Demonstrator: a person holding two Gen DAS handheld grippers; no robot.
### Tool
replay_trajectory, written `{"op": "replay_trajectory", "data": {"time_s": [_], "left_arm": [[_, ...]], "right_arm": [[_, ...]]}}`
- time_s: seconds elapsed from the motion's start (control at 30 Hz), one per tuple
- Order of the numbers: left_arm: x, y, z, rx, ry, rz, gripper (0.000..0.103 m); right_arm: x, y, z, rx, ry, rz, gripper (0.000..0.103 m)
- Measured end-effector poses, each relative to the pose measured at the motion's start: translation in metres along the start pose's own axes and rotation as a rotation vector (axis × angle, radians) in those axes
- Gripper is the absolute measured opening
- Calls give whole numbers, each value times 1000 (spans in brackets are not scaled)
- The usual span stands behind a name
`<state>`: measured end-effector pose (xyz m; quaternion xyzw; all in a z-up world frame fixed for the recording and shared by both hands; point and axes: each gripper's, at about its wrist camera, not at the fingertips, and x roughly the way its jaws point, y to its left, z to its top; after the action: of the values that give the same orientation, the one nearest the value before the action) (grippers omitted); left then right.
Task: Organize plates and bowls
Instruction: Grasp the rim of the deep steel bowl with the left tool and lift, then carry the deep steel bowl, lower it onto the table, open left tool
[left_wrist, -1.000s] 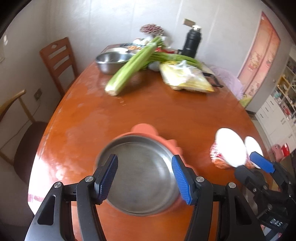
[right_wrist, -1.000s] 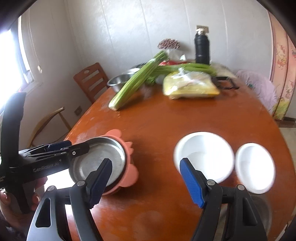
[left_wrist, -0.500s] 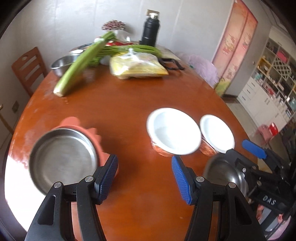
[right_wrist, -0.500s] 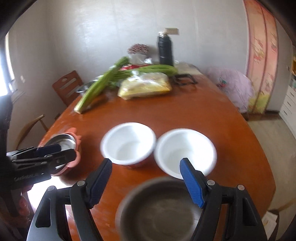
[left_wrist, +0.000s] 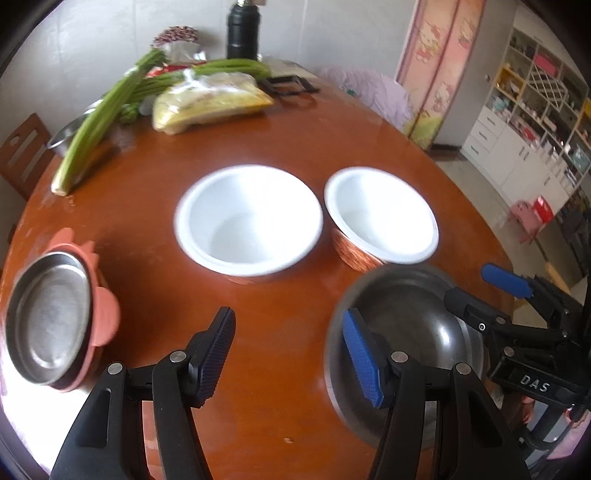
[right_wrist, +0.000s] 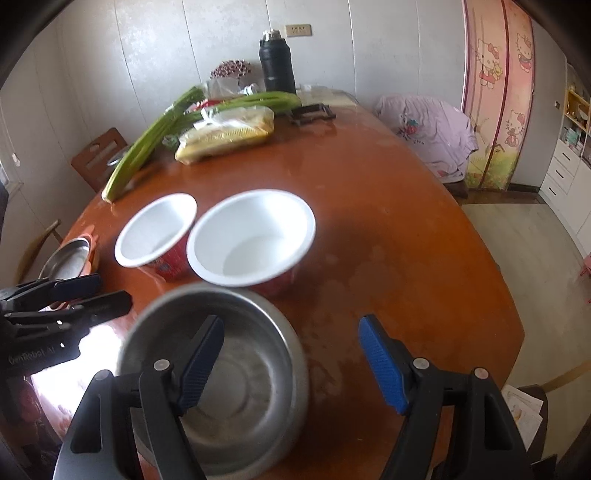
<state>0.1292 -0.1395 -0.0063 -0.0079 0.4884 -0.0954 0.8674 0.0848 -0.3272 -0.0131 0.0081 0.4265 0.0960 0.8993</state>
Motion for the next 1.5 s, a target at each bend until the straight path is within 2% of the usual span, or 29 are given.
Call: {"op": "replay_trajectory", "data": {"time_s": [0.2,0.3,0.33,0.4,0.53,0.77,1.1,1.5], "left_arm": [[17,-20,-6,48,41,10,62],[21,-26,-7,60,52,6,62],[23,-28,-8,62,57,5,62],[26,-32,-9,67,69,6,62],[30,-35,-11,73,74,2,62],[36,-37,-16,57,110,-40,42],[22,-22,-21,23,99,-34,42],[-5,38,-38,-64,59,1,42]], "right_arm": [[5,-2,-14,-43,26,-17,72],[9,-2,-21,-51,41,-14,64],[9,-2,-23,-55,43,-12,56],[10,-1,-25,-67,53,-5,52],[11,5,-28,-90,54,4,52],[15,18,-33,-112,81,61,50],[7,40,-31,-146,76,71,50],[12,96,-23,-224,91,126,50]]}}
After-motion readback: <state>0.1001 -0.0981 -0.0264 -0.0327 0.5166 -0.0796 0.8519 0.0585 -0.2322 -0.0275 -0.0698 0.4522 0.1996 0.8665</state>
